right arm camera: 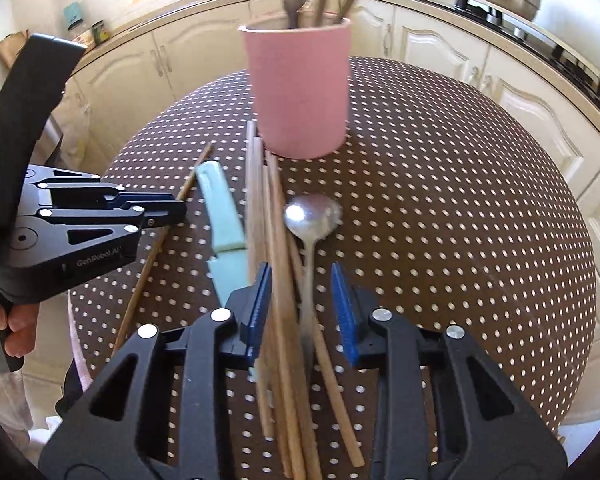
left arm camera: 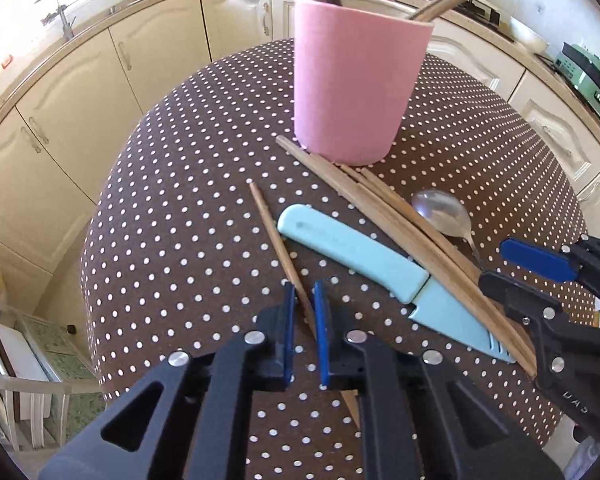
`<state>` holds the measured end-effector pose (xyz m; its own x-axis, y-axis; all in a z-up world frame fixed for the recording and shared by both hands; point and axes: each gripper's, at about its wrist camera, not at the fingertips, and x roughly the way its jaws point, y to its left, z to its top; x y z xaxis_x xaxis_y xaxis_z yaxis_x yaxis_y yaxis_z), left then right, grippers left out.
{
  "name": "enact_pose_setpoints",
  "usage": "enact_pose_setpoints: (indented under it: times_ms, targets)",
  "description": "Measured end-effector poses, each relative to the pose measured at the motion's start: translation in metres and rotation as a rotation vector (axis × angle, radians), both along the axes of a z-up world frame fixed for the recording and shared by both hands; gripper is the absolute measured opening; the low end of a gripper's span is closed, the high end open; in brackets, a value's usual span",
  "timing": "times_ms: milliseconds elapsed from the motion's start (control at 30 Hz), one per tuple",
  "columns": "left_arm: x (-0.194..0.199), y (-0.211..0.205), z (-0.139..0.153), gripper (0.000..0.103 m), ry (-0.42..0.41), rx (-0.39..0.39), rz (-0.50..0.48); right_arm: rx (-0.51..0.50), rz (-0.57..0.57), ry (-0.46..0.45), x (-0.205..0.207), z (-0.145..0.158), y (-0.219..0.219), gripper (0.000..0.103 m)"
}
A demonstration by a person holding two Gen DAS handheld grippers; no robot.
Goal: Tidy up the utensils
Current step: 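Close the right tool on a wooden chopstick while the left tool grasps another chopstick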
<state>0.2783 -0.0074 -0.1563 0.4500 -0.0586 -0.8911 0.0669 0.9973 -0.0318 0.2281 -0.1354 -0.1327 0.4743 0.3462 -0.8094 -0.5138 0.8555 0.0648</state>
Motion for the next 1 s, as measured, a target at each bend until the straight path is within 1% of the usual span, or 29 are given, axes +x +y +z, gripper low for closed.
enact_pose_setpoints:
  times_ms: [33, 200, 267, 300, 367, 467, 567, 667, 733, 833, 900, 1000]
  targets:
    - [0.0, 0.001, 0.0, 0.009, 0.001, -0.008, 0.002, -0.007, 0.014, 0.006, 0.0, 0.0, 0.004, 0.024]
    - [0.001, 0.005, -0.002, 0.009, 0.007, -0.025, 0.016, -0.066, 0.04, 0.042, 0.011, -0.003, 0.022, 0.013]
    - [-0.002, 0.013, -0.002, 0.01, 0.012, -0.037, 0.024, -0.09, 0.039, 0.051, 0.015, -0.004, 0.026, 0.012]
    - [-0.001, 0.013, -0.002, 0.01, 0.017, -0.046, 0.031, -0.108, 0.036, 0.062, 0.019, -0.004, 0.027, 0.009]
    - [0.001, 0.015, -0.002, 0.01, 0.026, -0.057, 0.043, -0.14, 0.04, 0.095, 0.026, -0.006, 0.029, 0.009]
    - [0.002, 0.012, -0.001, 0.01, 0.036, -0.044, 0.06, -0.14, 0.049, 0.152, 0.04, -0.006, 0.029, 0.009]
    - [0.006, 0.007, -0.001, 0.01, 0.045, -0.038, 0.081, -0.197, 0.045, 0.197, 0.059, -0.013, 0.03, 0.009]
    - [0.007, 0.004, -0.001, 0.01, 0.029, -0.033, 0.086, -0.168, 0.049, 0.215, 0.067, -0.014, 0.028, 0.009]
    - [0.008, 0.002, -0.001, 0.009, 0.013, -0.043, 0.088, -0.158, 0.046, 0.199, 0.068, -0.014, 0.026, 0.008]
    - [0.003, 0.011, 0.0, 0.008, -0.016, -0.099, 0.097, -0.109, 0.04, 0.171, 0.058, -0.01, 0.021, 0.008]
    - [-0.003, 0.015, 0.007, 0.006, -0.06, -0.135, 0.096, -0.08, 0.031, 0.141, 0.053, -0.004, 0.017, 0.008]
    - [-0.014, 0.019, 0.019, 0.005, -0.142, -0.16, 0.093, -0.025, 0.025, 0.107, 0.047, 0.006, 0.011, 0.008]
